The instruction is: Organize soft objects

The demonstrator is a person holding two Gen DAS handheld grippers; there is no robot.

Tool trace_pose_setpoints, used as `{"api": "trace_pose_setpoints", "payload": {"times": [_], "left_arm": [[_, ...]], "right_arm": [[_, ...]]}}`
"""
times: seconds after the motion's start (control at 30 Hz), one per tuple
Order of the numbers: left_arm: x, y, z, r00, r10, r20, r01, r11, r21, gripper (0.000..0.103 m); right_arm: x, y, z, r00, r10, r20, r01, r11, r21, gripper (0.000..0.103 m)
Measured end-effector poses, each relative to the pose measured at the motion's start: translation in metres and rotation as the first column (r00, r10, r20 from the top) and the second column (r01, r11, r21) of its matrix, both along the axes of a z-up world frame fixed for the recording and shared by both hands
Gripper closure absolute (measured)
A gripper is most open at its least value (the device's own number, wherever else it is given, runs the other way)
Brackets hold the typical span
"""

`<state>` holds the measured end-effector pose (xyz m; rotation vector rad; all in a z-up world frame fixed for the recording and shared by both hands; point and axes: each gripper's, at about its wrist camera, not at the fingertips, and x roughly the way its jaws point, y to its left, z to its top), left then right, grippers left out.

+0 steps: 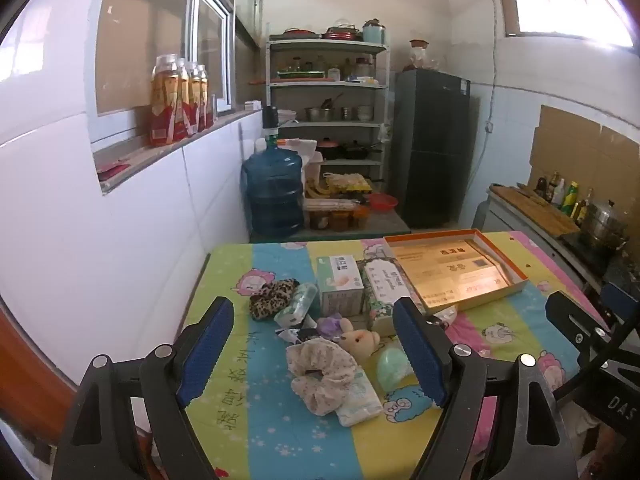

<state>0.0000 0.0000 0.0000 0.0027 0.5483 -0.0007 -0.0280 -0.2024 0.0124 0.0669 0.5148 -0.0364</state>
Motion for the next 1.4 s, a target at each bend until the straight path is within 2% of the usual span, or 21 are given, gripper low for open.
{"api": "trace_pose_setpoints", "payload": {"times": [1.4], "left_arm": [[0.002,0.016,-0.006,1.0,0.002,-0.001,-0.002,0.999,-0.042,0.021]], "right_arm": [[0.007,0.023,-0.005,0.999,0.042,-0.024,-0.042,0.999,-0.008,0.005]]}}
